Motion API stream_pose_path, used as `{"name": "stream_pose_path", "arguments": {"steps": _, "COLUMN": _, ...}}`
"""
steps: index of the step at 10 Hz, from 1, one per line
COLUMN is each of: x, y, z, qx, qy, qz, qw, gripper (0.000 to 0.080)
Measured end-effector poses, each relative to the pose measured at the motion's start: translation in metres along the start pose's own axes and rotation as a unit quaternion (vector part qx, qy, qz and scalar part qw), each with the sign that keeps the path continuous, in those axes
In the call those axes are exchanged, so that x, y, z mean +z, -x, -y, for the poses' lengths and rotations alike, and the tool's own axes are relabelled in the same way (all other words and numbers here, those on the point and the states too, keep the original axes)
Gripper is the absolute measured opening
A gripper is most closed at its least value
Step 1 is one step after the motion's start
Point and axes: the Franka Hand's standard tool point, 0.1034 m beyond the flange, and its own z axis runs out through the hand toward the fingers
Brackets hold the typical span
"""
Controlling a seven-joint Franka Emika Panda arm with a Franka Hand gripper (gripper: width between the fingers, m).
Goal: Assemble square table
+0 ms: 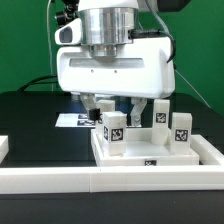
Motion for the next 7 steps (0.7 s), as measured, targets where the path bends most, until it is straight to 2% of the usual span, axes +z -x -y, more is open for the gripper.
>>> {"name": "stream_pose_path", "arguments": {"steps": 2, "x": -0.0001, "y": 0.0004, "z": 0.0007, "qx": -0.077, "qy": 0.001, "qz": 0.001, "qw": 0.997, "gripper": 0.0649}}
{"name": "stream_pose_path", "arguments": {"steps": 7, "x": 0.0014, "y": 0.0039, "z": 0.0062, "qx": -0.242, "qy": 0.000, "qz": 0.001, "qw": 0.970, "gripper": 0.0649}}
